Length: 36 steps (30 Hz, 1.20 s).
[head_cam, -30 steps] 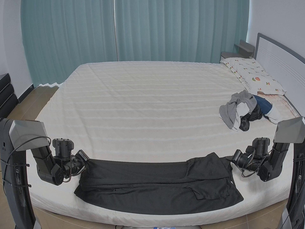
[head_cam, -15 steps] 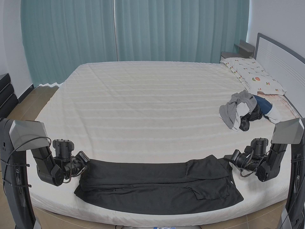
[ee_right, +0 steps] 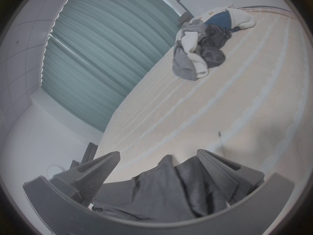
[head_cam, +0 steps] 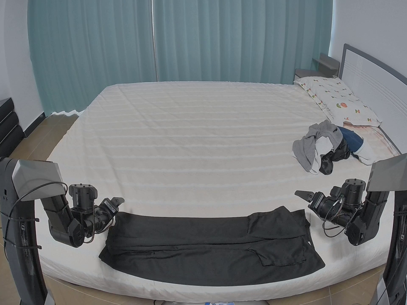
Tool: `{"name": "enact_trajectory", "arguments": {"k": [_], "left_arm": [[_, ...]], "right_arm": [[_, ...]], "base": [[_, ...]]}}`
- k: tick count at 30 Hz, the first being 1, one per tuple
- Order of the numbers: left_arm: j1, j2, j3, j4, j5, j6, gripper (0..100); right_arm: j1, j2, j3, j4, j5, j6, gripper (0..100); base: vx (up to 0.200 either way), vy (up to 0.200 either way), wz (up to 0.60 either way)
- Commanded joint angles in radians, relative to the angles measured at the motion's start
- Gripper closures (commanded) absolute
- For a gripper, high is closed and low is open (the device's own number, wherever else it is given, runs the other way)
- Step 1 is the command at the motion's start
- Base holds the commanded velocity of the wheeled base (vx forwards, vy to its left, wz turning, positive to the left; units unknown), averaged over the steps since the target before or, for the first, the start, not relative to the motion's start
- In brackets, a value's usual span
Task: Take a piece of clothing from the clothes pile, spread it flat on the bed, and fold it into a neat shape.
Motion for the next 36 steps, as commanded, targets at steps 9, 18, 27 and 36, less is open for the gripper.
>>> {"name": "enact_trajectory", "arguments": {"k": [9,18,27,36], "left_arm": [[0.001,-0.001,0.0,-0.003,-0.003,-0.006,0],[0.001,-0.001,0.0,-0.003,-0.003,-0.005,0],[0.0,0.0,-0.002,-0.003,-0.003,-0.005,0],[0.0,0.0,-0.002,-0.003,-0.003,-0.005,0]], "right_arm": [[0.054,0.148,-0.002,-0.057,0.002,-0.02,0],[0.051,0.178,-0.013,-0.05,0.002,-0.029,0],[0.046,0.174,0.019,-0.062,-0.007,-0.044,100],[0.034,0.12,0.123,-0.094,-0.004,-0.049,100]], "base": [[0.0,0.0,0.0],[0.0,0.0,0.0],[0.0,0.0,0.0],[0.0,0.0,0.0]]}}
